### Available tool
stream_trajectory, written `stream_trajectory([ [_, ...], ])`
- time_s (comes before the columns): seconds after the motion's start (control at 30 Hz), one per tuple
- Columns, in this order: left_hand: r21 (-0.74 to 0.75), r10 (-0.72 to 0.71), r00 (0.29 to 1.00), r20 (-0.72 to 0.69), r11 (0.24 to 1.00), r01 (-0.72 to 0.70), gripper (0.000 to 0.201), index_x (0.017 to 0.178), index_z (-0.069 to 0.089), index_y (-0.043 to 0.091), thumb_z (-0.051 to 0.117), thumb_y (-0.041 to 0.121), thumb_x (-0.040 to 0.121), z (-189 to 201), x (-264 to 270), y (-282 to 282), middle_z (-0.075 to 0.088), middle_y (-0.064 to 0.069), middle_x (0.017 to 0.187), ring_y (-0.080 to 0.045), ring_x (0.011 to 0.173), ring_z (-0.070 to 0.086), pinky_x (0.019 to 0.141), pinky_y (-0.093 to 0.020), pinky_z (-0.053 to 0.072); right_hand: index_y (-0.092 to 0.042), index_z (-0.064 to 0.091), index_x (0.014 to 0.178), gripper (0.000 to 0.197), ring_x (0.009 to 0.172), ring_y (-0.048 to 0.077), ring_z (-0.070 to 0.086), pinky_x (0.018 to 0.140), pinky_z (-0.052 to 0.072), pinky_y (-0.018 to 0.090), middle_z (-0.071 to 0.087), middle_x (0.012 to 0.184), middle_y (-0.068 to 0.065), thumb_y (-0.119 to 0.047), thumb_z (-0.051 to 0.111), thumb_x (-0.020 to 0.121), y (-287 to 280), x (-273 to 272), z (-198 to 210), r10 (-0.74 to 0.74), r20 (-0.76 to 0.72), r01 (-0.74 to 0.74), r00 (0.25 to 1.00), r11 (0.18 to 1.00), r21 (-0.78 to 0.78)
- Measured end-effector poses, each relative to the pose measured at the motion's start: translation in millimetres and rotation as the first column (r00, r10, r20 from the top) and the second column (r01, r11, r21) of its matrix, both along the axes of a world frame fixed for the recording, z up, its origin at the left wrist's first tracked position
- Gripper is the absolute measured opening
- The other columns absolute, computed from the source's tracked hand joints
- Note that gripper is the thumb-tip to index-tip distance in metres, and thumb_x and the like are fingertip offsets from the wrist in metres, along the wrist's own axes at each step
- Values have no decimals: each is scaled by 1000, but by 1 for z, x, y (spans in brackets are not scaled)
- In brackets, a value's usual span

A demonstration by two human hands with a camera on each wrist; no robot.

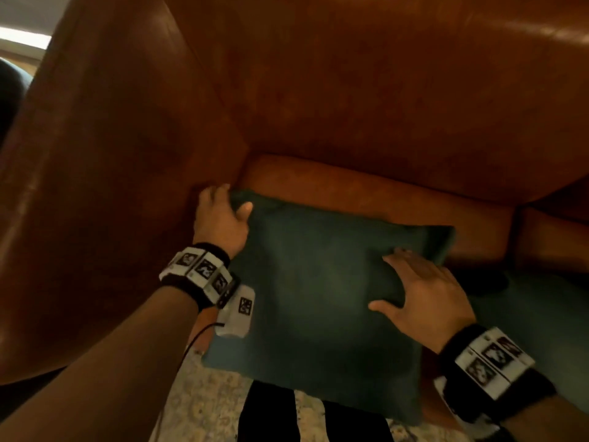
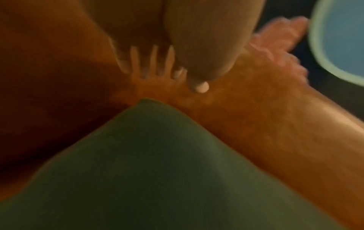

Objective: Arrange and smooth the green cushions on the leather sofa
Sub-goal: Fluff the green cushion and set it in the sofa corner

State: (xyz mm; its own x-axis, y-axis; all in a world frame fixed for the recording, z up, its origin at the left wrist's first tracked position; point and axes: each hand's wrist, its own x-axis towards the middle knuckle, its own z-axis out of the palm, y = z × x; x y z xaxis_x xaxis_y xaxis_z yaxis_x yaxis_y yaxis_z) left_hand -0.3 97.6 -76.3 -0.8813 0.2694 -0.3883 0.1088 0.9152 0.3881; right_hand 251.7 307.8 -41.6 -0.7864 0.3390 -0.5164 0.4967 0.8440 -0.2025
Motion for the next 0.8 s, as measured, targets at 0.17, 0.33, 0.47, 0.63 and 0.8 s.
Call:
stream_trajectory([
  [0.17,-24,-813,576,-90,580,814,58,147,29,25,29,46,93,-7,81,46,27,-6,156,-28,144,22,117,-49,14,-29,44,134,78,121,19,53,99,43,35,54,133,-6,-65,69,69,11,-27,-11,59,118,-67,991,996,65],
  [0.33,-276,-766,617,179,563,779,59,147,-1,49,12,66,91,-58,47,59,-2,7,161,-26,148,-7,115,-53,-9,-33,37,134,53,110,21,61,85,49,35,60,125,-4,-49,55,88,33,-9,-24,73,279,-110,958,987,120],
  [0.47,-407,-262,855,448,792,456,59,146,1,51,9,69,90,-80,-31,7,-9,8,160,-31,147,-10,116,-55,-7,-35,45,136,51,121,17,55,99,45,30,56,134,-5,-44,55,86,72,44,-29,44,549,-109,835,990,86],
  [0.63,-192,-179,959,221,956,223,57,152,16,27,18,49,100,-71,-15,-13,9,-8,160,-28,147,7,120,-42,5,-22,66,109,26,84,37,66,75,55,44,70,101,15,-20,59,84,56,15,-4,-255,-7,255,967,965,57],
  [0.8,-112,-519,854,-34,851,513,66,148,30,18,9,47,93,-52,25,21,25,-12,156,-34,145,17,119,-50,9,-14,53,130,71,119,29,57,95,46,42,58,133,14,-61,58,77,-28,-97,1,126,-298,-116,946,992,50],
])
